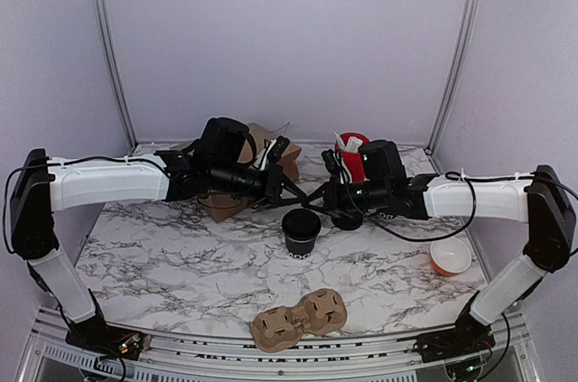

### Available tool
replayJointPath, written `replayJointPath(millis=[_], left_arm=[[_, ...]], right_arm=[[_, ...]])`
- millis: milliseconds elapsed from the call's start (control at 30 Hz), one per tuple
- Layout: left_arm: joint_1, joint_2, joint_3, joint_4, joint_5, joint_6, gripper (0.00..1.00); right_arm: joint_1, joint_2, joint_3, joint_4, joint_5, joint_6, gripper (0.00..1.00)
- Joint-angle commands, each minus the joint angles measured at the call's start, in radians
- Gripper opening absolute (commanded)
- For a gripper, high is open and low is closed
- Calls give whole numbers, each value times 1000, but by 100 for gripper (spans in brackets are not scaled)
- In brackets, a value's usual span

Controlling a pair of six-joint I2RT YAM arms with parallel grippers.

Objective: Pack the takeout coffee

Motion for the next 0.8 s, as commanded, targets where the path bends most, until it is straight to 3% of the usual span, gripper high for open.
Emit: replayJointPath(millis=[0,267,600,767], left_arm=[[-5,-7,-49,196,113,-96,0],[1,13,-91,257,121,-124,0],[63,247,-239,334,120,-164,0],[64,209,-232,330,123,-158,0]], right_arm=[[-10,25,-58,120,-63,70,0],[-38,35,-109,182,-80,107,0],[-41,70,-142,185,-80,115,0],[-41,67,-146,171,-76,107,0]])
